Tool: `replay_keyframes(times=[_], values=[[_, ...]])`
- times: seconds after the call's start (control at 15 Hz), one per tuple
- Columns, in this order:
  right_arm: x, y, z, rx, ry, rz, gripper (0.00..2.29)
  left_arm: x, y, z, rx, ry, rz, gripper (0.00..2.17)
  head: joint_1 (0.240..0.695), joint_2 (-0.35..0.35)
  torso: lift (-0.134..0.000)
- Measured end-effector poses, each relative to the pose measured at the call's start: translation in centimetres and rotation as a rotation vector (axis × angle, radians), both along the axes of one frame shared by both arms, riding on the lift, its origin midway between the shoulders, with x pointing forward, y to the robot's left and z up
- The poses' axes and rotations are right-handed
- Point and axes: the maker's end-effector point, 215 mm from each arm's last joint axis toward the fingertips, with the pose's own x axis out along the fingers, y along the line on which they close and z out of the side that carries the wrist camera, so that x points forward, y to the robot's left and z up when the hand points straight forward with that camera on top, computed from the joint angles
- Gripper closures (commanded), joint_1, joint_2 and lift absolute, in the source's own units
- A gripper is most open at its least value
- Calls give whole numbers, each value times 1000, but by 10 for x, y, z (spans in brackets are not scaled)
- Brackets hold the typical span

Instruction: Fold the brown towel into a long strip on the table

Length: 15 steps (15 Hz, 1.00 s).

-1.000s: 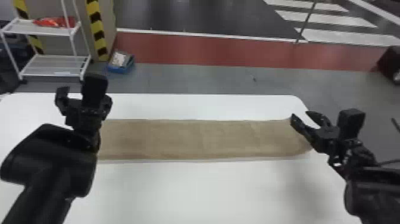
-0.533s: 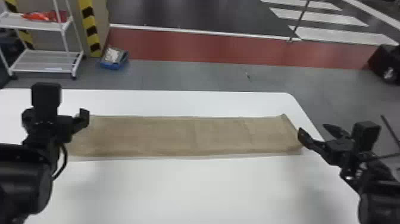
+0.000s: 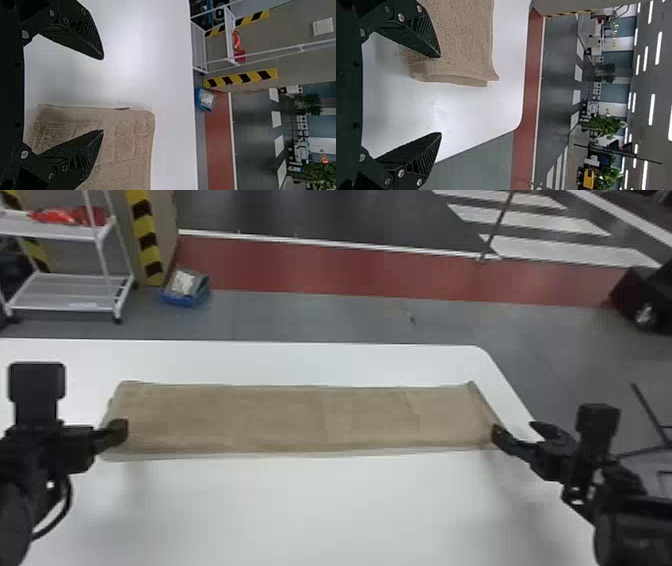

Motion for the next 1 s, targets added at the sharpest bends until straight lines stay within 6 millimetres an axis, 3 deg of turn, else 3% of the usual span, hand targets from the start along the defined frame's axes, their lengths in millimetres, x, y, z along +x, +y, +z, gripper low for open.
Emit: replay_keyframes(times=[0.13,0.27,0.4,0.47,0.53,0.67,0.73,1.0], values=[[1,6,-5,18,21,13,296,-8,1,-7,-8,33,-5,363,695,-197,-123],[2,13,-5,29,21,33,545,-9,-1,-7,-17,38,-14,586,695,-190,-123],[4,20,-4,42,19,57,1200,-13,-6,-9,-31,56,-28,1096,695,-188,-123],[5,24,-3,51,17,71,1443,-14,-9,-8,-36,63,-35,1335,695,-188,-123],[7,26,-1,57,12,81,1538,-15,-11,-5,-37,65,-39,1730,695,-186,-123],[9,29,2,62,7,92,1676,-18,-13,0,-38,68,-41,1798,695,-186,-123],[9,30,3,63,6,97,1679,-19,-13,3,-37,67,-41,1892,695,-186,-123],[11,31,5,63,5,107,1679,-26,-14,2,-38,91,-41,1892,695,-187,-123]])
